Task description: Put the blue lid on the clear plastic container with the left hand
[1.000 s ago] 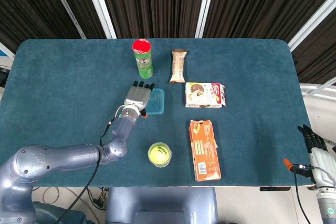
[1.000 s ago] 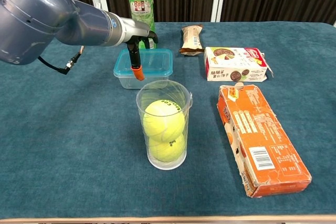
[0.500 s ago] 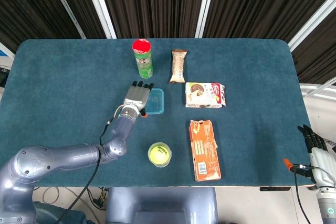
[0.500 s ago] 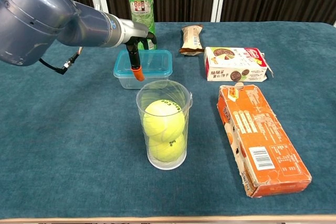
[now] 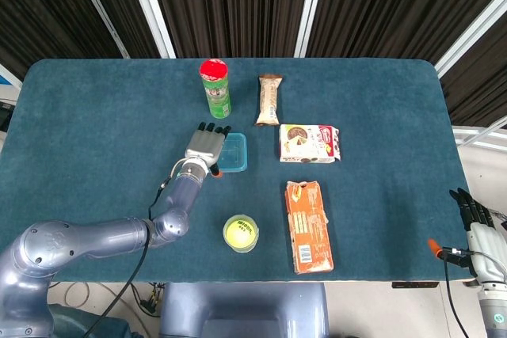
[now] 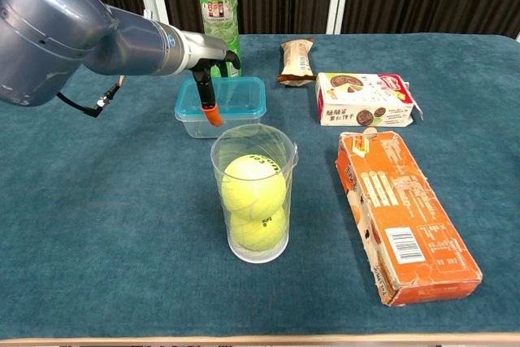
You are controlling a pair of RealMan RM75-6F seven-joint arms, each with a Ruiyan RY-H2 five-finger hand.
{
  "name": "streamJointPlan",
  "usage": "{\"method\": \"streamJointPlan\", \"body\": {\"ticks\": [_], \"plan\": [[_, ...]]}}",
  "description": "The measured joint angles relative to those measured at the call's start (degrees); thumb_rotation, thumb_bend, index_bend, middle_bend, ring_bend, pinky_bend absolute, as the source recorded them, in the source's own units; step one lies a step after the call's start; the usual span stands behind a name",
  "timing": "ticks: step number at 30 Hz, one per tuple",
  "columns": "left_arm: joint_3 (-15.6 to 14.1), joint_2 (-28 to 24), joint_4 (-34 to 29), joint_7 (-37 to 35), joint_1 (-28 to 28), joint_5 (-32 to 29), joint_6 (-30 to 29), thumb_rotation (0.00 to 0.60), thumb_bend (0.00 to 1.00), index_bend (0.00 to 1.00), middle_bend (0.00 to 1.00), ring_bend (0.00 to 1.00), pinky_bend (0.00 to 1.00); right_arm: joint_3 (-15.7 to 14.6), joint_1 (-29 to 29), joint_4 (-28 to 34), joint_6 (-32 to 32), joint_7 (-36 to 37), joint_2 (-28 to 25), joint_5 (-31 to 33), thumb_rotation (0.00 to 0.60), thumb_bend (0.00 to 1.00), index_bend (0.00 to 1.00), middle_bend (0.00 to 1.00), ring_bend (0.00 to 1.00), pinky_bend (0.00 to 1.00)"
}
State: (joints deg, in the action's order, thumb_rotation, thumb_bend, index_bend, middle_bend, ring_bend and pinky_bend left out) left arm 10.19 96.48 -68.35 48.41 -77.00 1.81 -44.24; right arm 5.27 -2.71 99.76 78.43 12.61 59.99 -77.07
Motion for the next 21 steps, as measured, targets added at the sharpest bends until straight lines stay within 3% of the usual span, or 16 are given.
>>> {"method": "streamJointPlan", "body": {"ticks": [8,21], "plan": [[0.06,-0.21,0.01,0.04,0.26,0.42,0.03,0.600,0.18,0.05,0.13,0.00,0.03,0.01,-0.01,0.05,-0.08,0.08,-0.01,0.04,0.600,0.29,0.07,0.00,0.00,0.00],[0.55,-0.79,-1.31,-1.14,0.94,3.38,-0.80,0.600,0.16,0.03,0.11,0.00,0.03,-0.06,-0.03,0.10,-0.20,0.07,-0.03,0.02,0.600,0.29,0.07,0.00,0.00,0.00]]}}
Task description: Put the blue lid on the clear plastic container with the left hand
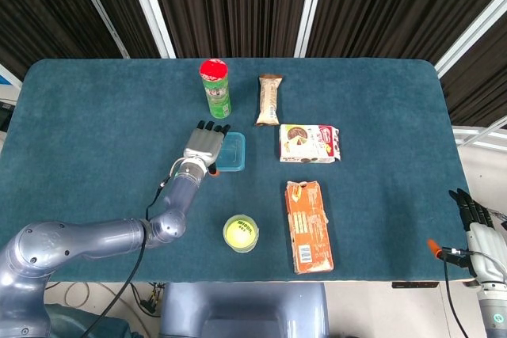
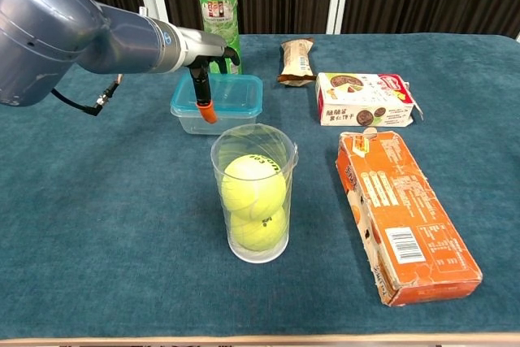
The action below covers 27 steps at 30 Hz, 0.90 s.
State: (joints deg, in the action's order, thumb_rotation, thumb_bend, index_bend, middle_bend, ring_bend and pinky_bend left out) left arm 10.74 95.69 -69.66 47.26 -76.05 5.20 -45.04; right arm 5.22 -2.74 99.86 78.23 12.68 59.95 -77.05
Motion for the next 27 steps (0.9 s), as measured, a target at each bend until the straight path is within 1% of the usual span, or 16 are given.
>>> {"method": "streamJointPlan", "body": {"ticks": [11,18,21,27], "plan": [[-0.34,-0.43,-0.62,0.40,0.03,0.05,0.24,0.600,0.16,0.00,0.05,0.00,0.03,0.02,0.03,0.02,0.10,-0.06,0.00,-0.01,0.600,0.29,0.07,0.00,0.00,0.00],[-0.57,-0.99,-1.42,0.66,-0.02,0.07,0.14,0.600,0.16,0.00,0.04,0.00,0.03,-0.02,0.01,0.05,0.00,-0.05,-0.05,-0.03,0.600,0.29,0.07,0.00,0.00,0.00],[-0.82,-1.62,-2.51,0.65,0.15,1.17,-0.65,0.600,0.16,0.00,0.04,0.00,0.03,-0.01,-0.01,0.04,0.01,-0.06,-0.06,-0.05,0.600,0.29,0.07,0.00,0.00,0.00],[-1.83,-3.79,-6.06,0.12,1.51,5.66,-3.77,0.600,0.18,0.00,0.09,0.00,0.03,0.16,0.08,0.08,0.21,-0.28,0.06,0.38,0.600,0.29,0.07,0.00,0.00,0.00]]}}
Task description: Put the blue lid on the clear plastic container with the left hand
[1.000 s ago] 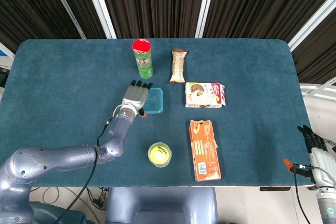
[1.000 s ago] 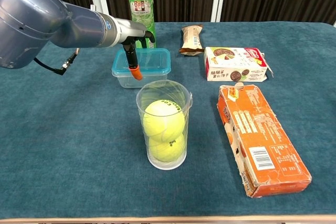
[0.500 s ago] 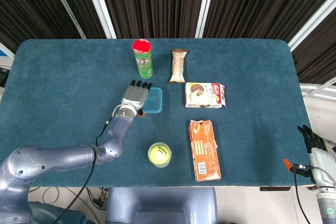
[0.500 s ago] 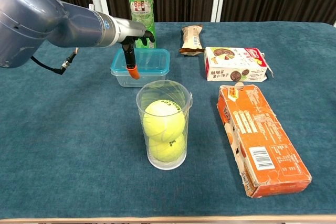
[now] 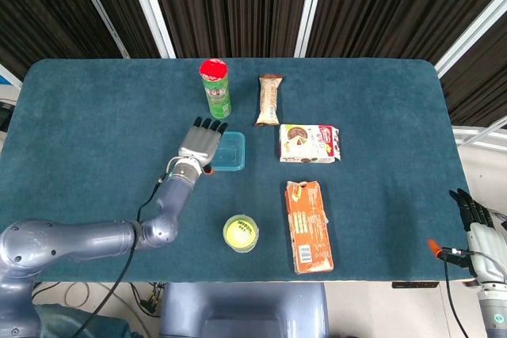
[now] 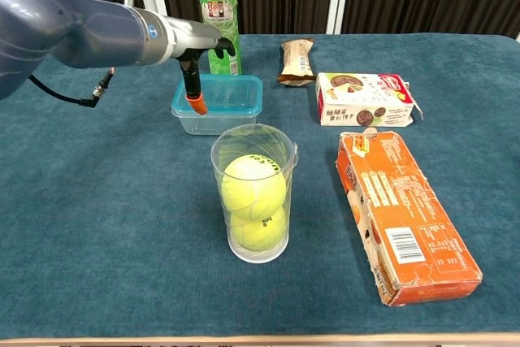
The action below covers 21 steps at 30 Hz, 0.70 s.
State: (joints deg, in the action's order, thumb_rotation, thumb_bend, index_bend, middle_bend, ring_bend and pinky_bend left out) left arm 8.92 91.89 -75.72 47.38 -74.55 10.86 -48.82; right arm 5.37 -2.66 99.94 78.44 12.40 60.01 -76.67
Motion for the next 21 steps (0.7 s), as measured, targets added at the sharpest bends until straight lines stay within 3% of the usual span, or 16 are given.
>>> {"method": "streamJointPlan", "body": {"ticks": [7,14,21], "plan": [[-0.88,-3.02,-3.96,-2.74,2.85,7.53,-2.67,0.600,0.30,0.11,0.21,0.00,0.03,0.13,0.05,0.11,0.21,-0.74,0.20,0.33,0.600,0.29,0.07,0.00,0.00,0.00],[-1.40,-4.53,-4.82,-7.04,6.20,14.24,-3.73,0.600,0.41,0.36,0.37,0.04,0.05,0.19,0.07,0.15,0.22,-0.97,0.36,0.51,0.600,0.29,0.07,0.00,0.00,0.00],[-0.26,-2.59,-0.41,-11.03,7.32,18.38,-2.74,0.600,0.44,0.59,0.45,0.07,0.05,0.25,0.10,0.18,0.19,-0.89,0.40,0.70,0.600,0.29,0.07,0.00,0.00,0.00]]}}
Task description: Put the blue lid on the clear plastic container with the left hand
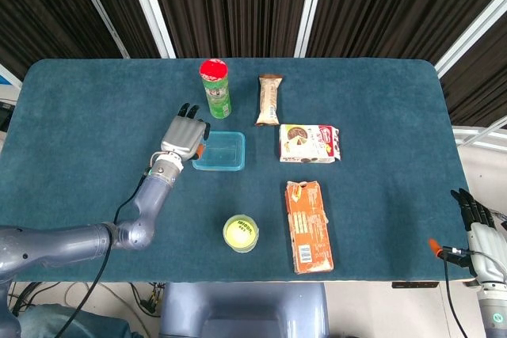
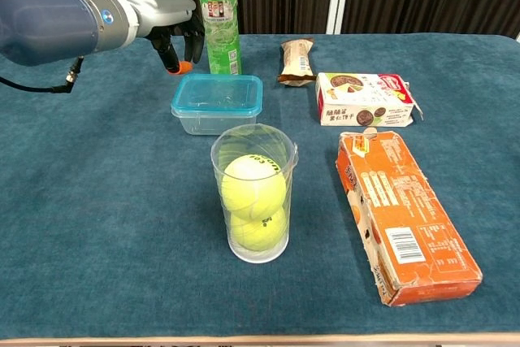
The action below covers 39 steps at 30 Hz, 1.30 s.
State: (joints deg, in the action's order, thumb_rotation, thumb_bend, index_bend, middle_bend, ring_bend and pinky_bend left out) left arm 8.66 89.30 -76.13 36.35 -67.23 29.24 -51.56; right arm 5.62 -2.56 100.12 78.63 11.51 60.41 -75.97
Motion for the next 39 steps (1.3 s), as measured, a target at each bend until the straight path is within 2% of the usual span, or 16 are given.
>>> {"method": "streamJointPlan", "body": {"ticks": [5,20,29,39], "plan": [[0.44,2.10,3.61,-1.20,0.65,1.57,0.77,0.600,0.44,0.64,0.48,0.10,0.05,0.06,0.03,0.04,-0.07,0.23,-0.07,0.10,0.600,0.29,0.07,0.00,0.00,0.00],[2.51,4.84,11.40,-2.20,1.66,-0.79,5.33,0.600,0.48,0.64,0.52,0.12,0.05,0.07,0.02,0.22,-0.44,0.26,-0.14,0.46,0.600,0.29,0.07,0.00,0.00,0.00],[3.57,7.31,17.89,-4.75,1.59,0.97,8.86,0.600,0.50,0.65,0.52,0.12,0.05,0.10,0.03,0.32,-0.61,0.25,-0.15,0.72,0.600,0.29,0.07,0.00,0.00,0.00],[4.07,9.56,22.26,-1.24,-0.51,-0.04,10.63,0.600,0.49,0.65,0.51,0.12,0.05,0.03,0.00,0.50,-0.90,0.25,-0.28,0.83,0.600,0.29,0.07,0.00,0.00,0.00]]}}
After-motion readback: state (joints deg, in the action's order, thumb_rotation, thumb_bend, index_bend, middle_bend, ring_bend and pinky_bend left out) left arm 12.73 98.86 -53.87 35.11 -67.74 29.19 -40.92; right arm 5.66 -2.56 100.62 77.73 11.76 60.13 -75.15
